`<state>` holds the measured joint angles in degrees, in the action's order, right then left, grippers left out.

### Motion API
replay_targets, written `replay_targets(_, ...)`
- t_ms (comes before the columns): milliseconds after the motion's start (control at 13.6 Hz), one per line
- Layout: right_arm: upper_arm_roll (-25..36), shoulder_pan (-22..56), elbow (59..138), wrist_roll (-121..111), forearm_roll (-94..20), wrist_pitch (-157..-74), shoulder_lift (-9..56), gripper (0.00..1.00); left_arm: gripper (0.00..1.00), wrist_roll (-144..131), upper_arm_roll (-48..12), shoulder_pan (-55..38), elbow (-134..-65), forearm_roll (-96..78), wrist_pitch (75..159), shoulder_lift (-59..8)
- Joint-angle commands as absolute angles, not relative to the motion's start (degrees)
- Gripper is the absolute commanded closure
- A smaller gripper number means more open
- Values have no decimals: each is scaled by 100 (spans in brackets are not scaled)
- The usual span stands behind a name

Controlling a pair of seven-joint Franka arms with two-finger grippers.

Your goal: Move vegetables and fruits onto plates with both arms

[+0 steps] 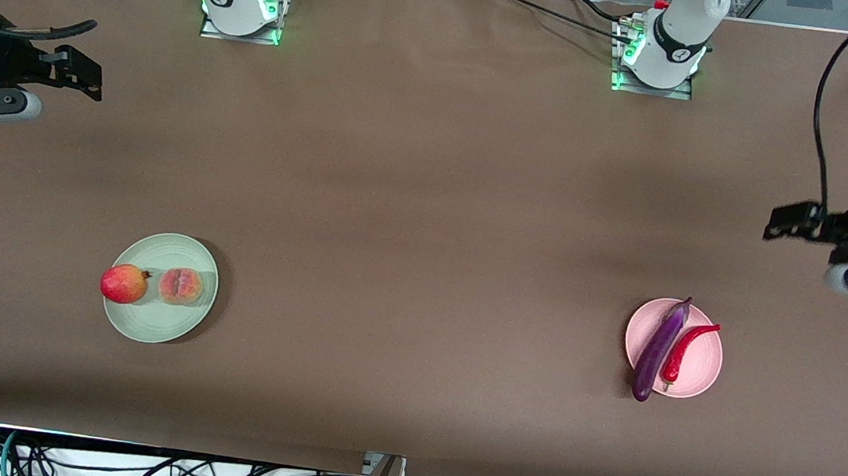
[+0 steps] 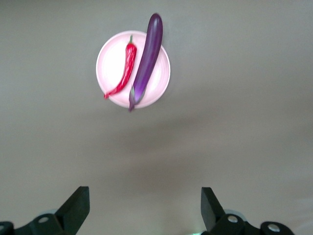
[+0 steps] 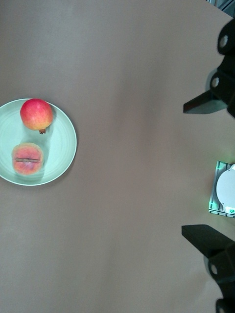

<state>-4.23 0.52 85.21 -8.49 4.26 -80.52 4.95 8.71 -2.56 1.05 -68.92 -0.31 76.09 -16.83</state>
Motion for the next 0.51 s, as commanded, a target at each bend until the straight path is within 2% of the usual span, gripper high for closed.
replay_targets(0,-510,-79,8605,-896,510,-8042,448,0,0,309,-386,70,-8241,184,7734,-521)
replay_targets(220,-518,-53,8534,-905,518,-8068,475,0,0,-201,-615,105,-8910,395,7970,-98)
replay_targets(441,-545,-35,8482,-844,492,-8112,501,0,0,-220,-624,132,-9744,396,8629,263)
